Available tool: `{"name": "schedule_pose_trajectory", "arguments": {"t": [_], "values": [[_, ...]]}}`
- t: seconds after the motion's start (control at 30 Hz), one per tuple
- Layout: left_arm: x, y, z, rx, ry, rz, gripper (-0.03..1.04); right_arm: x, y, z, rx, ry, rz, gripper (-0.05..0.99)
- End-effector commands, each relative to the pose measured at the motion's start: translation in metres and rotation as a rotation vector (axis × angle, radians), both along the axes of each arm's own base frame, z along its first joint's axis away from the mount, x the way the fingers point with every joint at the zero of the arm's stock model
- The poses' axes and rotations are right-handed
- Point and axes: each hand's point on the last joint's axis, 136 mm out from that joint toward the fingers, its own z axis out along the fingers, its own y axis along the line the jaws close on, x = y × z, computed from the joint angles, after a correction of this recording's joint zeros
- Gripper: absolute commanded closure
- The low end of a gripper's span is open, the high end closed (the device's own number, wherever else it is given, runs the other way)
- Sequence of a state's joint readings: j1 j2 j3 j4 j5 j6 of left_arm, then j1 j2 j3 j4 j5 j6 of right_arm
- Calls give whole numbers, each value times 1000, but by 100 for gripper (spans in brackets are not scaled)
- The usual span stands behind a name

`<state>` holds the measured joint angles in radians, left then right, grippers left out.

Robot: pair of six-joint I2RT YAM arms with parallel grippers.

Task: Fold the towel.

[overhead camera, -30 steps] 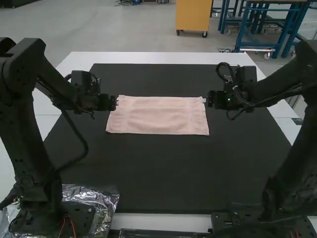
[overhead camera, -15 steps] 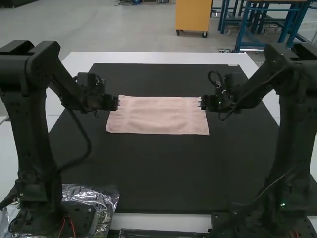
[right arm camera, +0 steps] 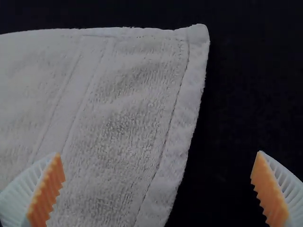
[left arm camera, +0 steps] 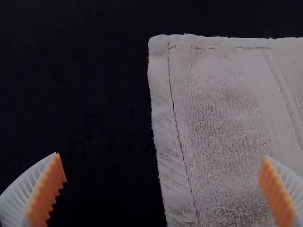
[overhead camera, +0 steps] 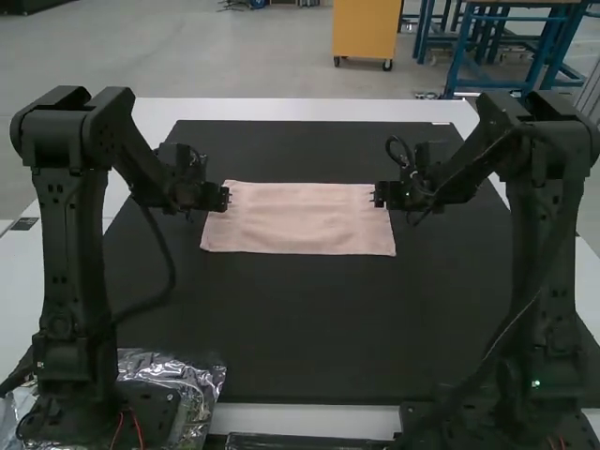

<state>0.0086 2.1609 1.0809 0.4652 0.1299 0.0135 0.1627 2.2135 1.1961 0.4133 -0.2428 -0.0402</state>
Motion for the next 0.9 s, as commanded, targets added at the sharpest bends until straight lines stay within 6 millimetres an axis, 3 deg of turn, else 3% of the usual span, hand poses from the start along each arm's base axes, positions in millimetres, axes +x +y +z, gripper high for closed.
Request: {"name": "schedule_pose_trajectory", "arguments": {"t": [0.0, 0.33, 0.57, 0.67, 0.7, 0.73, 0.77, 0.8, 0.83, 0.87], "values": [[12, 10, 4, 19, -23, 17, 5, 14, 6, 8, -22, -44, 7, 3], [16, 28, -16, 14, 18, 53, 5, 19, 2, -13, -146, -44, 10, 3], [13, 28, -32, 20, 56, 47, 5, 14, 4, -25, -204, -35, 13, 3], [11, 28, -42, 39, 70, 32, 13, 11, 6, -32, -194, -16, 10, 5], [9, 27, -46, 42, 79, 27, 19, 7, 8, -38, -178, 5, 17, 16], [8, 27, -50, 46, 85, 20, 29, 4, 7, -43, -177, 21, 26, 43], [8, 26, -51, 55, 84, 9, 49, -1, 11, -48, -167, 32, 47, 85], [8, 26, -52, 53, 85, 4, 76, -6, 10, -54, -165, 45, 57, 94], [7, 23, -53, 47, 86, -6, 99, -8, 11, -57, -155, 56, 56, 96], [6, 20, -53, 37, 80, -22, 99, -11, 12, -60, -140, 69, 65, 96]]}}
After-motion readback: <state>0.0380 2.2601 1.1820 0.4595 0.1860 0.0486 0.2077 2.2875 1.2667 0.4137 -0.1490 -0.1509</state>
